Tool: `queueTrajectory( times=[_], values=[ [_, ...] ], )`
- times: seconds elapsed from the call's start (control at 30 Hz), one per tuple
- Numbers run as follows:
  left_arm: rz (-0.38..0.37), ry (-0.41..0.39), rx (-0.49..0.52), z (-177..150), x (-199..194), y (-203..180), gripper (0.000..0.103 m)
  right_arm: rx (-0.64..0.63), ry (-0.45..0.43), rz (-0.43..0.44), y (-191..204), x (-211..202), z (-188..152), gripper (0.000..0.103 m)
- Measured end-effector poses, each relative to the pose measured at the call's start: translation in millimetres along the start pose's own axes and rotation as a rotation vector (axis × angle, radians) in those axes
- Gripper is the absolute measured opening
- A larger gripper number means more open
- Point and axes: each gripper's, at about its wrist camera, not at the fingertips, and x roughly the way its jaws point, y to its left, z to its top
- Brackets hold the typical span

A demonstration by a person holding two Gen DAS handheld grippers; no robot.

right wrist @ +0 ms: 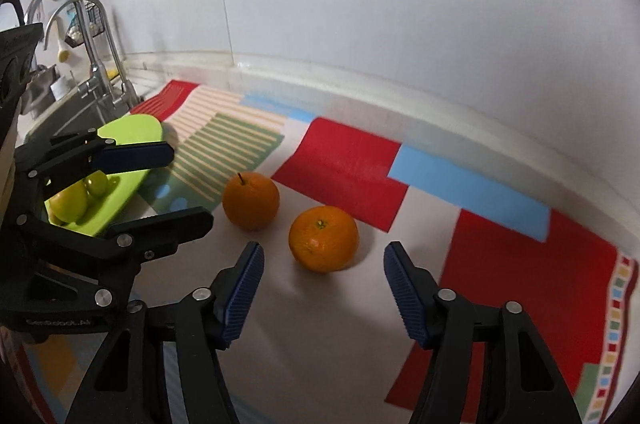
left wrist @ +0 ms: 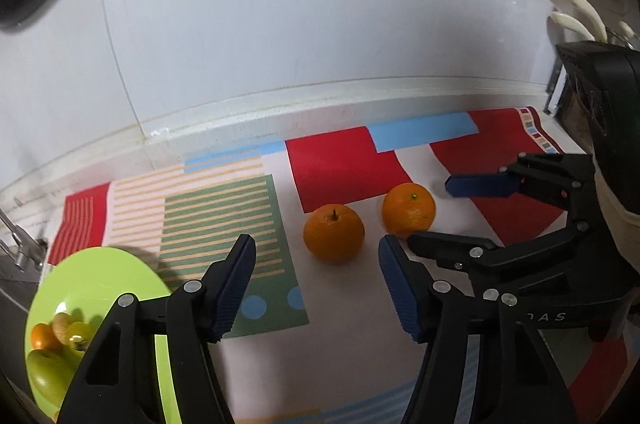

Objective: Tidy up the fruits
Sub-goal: 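Grasp one orange with the right tool while the left tool grasps the other orange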

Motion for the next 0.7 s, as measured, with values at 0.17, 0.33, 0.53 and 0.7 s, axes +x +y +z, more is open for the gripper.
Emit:
queueTrajectory(
  times=[0.17, 0.33, 0.53, 0.7],
  values=[
    [-0.007, 0.018, -0.024, 3, 14, 2, 0.060, 0.024, 0.024, 0.031, -7, 15, 0, 0.056],
    [-0.044, 0.036, -0.067, 7, 23, 5, 0.055, 0.057, 0.026, 0.068, -15, 22, 2, 0.044],
    [-0.049, 0.060, -0.042, 10, 36, -5, 0.054, 0.121, 0.013, 0.045, -26, 16, -4, 0.044],
    [-0.020, 0.062, -0.012, 11, 41, -12, 0.041, 0.157, -0.015, -0.017, -31, 1, -11, 0.044]
  ],
)
